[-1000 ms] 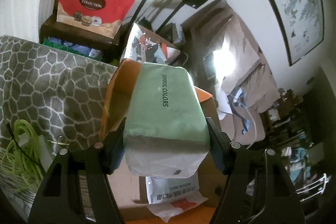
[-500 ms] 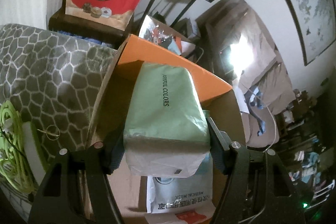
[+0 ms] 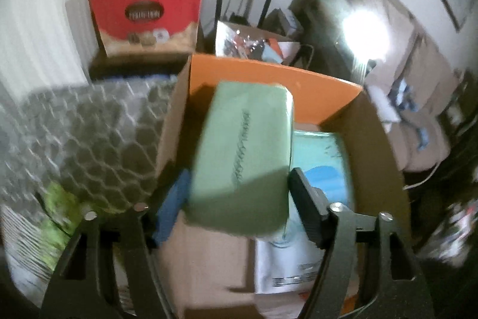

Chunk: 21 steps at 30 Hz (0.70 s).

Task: Organize objects
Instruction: 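Carry the green box with the left gripper and place it on the mask bag, then open the left gripper and move it back over the lime-green cable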

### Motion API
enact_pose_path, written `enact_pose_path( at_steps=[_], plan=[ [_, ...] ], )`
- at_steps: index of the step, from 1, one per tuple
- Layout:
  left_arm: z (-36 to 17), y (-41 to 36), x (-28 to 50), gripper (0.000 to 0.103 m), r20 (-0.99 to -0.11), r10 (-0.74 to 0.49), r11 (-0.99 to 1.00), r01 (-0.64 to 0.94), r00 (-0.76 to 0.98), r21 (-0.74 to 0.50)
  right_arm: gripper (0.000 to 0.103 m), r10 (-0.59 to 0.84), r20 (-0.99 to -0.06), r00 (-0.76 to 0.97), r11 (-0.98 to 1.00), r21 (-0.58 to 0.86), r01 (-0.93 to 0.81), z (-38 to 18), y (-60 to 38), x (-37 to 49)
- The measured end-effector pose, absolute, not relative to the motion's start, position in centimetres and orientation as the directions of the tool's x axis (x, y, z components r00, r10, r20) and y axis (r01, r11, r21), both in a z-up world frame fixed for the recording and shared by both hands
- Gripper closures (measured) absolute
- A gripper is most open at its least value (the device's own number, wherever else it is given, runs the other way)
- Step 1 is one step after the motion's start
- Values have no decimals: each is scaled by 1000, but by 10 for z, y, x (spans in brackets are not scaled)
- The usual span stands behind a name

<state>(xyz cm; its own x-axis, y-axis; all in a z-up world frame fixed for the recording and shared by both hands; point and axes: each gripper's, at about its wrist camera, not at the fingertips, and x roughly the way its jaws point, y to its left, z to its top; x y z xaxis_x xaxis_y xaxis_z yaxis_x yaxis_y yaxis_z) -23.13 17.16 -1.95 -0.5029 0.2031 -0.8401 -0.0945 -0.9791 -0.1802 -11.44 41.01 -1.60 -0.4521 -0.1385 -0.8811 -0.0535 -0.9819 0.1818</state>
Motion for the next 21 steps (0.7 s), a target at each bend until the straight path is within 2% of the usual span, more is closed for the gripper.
enact_pose_path(
  at_steps=[3,5,9,11,13,16,21],
  plan=[
    [-6,181,-224,45,-815,118,-991,-119,-567,-61,92,-142,-881,-452,-981,185,-53,-16,410,-115],
    [1,182,-221,47,-803,103,-991,-129,-587,-33,92,-142,-881,-452,-981,185,-53,-16,410,-115],
    [16,165,-221,47,-796,158,-987,-121,-584,-106,92,-141,-881,-452,-981,184,-53,-16,411,-114],
    [21,155,-224,44,-797,192,-981,-127,-572,-145,92,-138,-881,-452,-982,181,-52,-17,410,-114],
    [25,141,-223,30,-797,216,-976,-124,-564,-177,92,-137,-882,-451,-982,179,-52,-17,409,-114],
    [32,118,-219,22,-788,221,-975,-115,-574,-189,92,-138,-882,-451,-982,180,-51,-17,409,-114],
    [33,78,-211,18,-804,214,-977,-104,-555,-188,92,-138,-882,-451,-982,180,-51,-17,408,-114]
  ],
)
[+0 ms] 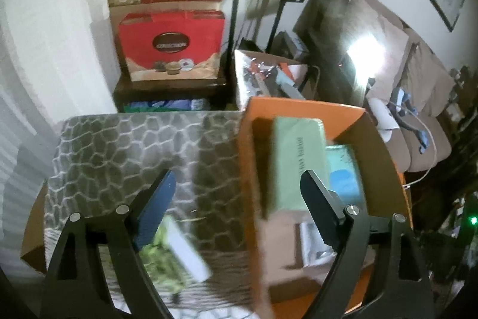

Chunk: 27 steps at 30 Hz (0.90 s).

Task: Organize objects
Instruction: 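Open the left gripper and move it back over the lime-green cable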

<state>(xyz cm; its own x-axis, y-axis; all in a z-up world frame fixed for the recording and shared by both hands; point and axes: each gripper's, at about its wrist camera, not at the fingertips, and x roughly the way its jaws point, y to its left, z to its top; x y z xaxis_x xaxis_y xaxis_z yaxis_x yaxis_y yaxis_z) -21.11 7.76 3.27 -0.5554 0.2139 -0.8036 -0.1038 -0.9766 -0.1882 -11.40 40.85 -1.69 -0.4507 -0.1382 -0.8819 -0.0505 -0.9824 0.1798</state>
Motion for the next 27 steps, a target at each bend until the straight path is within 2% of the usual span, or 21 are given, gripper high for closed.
enact_pose_path(
  at_steps=[13,23,27],
  plan=[
    [-1,-5,-187,17,-872,155,-988,-73,-464,-137,92,-140,-882,-449,-982,182,-51,-16,408,-113],
    [-37,-28,-174,17,-903,230,-973,-59,-363,-224,92,-138,-884,-447,-982,180,-51,-18,409,-111],
    [-54,-23,-170,17,-901,307,-951,-70,-306,-300,92,-138,-884,-446,-982,179,-51,-18,409,-110]
  ],
)
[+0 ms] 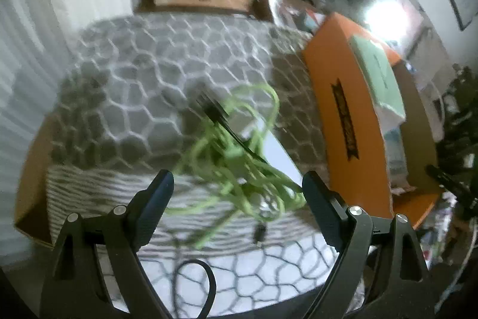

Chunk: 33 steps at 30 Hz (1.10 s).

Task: Organize objects
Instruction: 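Open the left gripper and move it back over the lime-green cable, then grasp the lime-green cable with the left gripper and lift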

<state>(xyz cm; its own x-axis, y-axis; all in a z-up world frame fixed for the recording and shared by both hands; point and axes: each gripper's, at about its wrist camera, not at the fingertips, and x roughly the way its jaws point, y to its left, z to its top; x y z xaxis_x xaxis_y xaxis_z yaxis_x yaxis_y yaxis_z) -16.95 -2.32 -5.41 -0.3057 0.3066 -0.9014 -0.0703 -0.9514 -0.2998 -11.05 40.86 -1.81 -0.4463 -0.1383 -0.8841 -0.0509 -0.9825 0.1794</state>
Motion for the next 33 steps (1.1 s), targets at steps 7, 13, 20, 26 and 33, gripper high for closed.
enact_pose_path(
  at_steps=[7,13,20,26,33],
  plan=[
    [-67,-12,-168,29,-896,340,-940,-80,-286,-332,92,-139,-884,-446,-982,181,-51,-18,411,-111],
    [-75,-6,-171,68,-881,415,-910,-112,-227,-400,92,-139,-884,-445,-982,180,-51,-19,411,-110],
    [-63,-10,-170,94,-855,440,-898,-109,-276,-426,91,-140,-885,-445,-982,181,-51,-19,411,-109],
    [-34,-22,-169,96,-809,476,-876,-107,-345,-470,91,-140,-885,-445,-982,181,-51,-19,412,-110],
    [13,-35,-168,99,-737,531,-839,-138,-419,-526,91,-139,-885,-445,-982,181,-51,-19,412,-110]
  ],
)
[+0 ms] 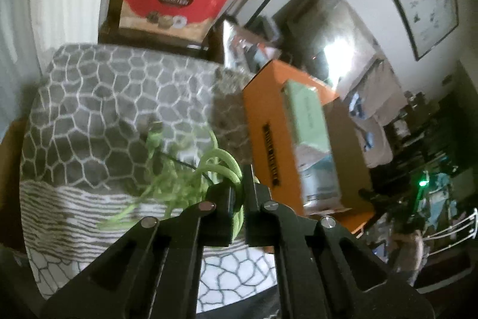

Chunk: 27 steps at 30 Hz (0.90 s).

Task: Organize objects
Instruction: 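Grasp the lime-green cable with the left gripper and lift, then carry the cable with the left gripper and lower it into the cardboard box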

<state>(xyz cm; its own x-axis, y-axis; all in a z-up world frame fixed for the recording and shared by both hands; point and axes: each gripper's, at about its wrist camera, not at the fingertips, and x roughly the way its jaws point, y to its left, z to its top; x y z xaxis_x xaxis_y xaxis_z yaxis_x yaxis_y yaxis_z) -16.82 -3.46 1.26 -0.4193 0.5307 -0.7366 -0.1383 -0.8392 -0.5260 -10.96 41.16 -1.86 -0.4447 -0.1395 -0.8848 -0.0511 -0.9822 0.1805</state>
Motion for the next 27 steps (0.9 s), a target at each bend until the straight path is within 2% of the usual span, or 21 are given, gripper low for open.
enact_pose_path(
  at_steps=[8,10,13,15,27],
  plan=[
    [49,-34,-175,99,-683,549,-824,-175,-482,-539,91,-139,-885,-444,-982,180,-51,-18,412,-110],
    [40,-32,-188,99,-730,502,-855,-138,-464,-500,91,-140,-885,-445,-982,180,-50,-18,412,-109],
    [39,-31,-186,99,-686,590,-796,-166,-425,-582,91,-141,-885,-445,-982,182,-51,-19,412,-109],
    [47,-26,-181,99,-698,541,-832,-180,-468,-524,91,-144,-885,-442,-981,186,-53,-20,413,-108],
    [90,-17,-177,99,-653,557,-823,-239,-512,-515,91,-142,-886,-441,-982,184,-52,-21,414,-110]
  ],
)
